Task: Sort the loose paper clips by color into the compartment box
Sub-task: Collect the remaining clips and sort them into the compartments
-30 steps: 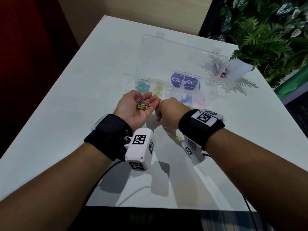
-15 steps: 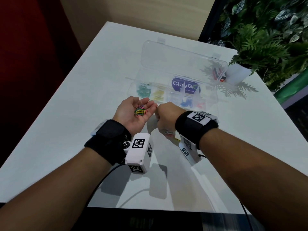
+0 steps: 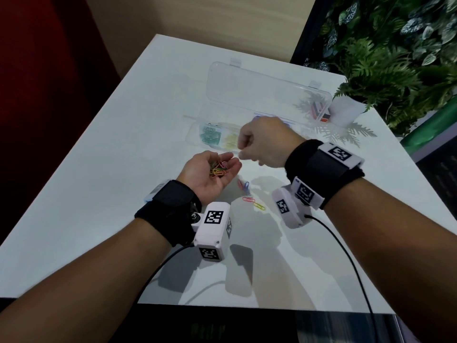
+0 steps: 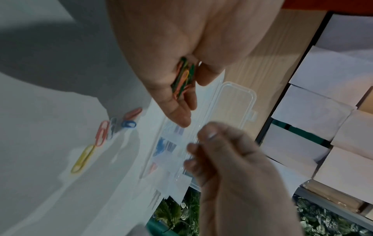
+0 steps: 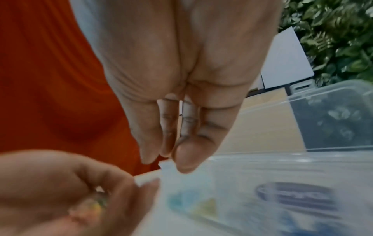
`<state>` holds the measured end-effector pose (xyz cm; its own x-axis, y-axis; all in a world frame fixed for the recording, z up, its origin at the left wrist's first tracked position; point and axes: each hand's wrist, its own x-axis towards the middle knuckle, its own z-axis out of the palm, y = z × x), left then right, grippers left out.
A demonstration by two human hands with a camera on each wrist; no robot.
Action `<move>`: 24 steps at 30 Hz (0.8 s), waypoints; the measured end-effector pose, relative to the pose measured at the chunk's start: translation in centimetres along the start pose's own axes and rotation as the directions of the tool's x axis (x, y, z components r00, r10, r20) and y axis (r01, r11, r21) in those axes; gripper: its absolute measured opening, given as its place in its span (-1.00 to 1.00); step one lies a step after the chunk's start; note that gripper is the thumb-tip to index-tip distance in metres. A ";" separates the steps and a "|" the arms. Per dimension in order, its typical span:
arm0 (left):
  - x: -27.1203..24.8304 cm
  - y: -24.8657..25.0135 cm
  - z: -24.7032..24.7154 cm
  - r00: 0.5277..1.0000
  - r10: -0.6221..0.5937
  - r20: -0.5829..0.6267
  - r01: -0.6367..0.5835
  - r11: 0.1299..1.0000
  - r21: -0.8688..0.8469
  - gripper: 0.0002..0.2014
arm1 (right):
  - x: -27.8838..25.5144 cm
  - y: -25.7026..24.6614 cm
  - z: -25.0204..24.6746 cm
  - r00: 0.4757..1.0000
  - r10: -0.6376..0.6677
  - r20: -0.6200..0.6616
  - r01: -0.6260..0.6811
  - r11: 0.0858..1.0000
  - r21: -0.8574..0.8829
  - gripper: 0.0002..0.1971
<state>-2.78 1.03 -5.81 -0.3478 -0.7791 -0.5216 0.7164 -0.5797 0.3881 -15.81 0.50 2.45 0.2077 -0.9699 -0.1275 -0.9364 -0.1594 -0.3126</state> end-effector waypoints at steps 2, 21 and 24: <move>0.2 0.4 -0.5 0.999 0.023 -0.027 -0.023 1.000 0.000 -0.71 | -0.5 1.2 0.9 0.997 0.007 0.077 0.005 0.989 -0.146 -0.85; 0.3 0.5 -0.9 0.999 0.030 -0.043 -0.030 1.000 -0.002 -0.68 | 1.0 4.1 4.9 0.950 0.001 0.313 0.068 0.975 -0.209 -0.77; 0.3 0.5 -0.9 0.999 0.025 -0.045 -0.026 1.000 -0.005 -0.67 | 0.9 3.8 5.0 0.946 0.012 0.323 0.062 0.974 -0.220 -0.72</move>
<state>-2.01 0.76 -6.48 -0.3020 -0.7821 -0.5451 0.7281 -0.5583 0.3977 -17.76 -0.09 -3.53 0.2765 -0.8600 -0.4289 -0.9608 -0.2563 -0.1056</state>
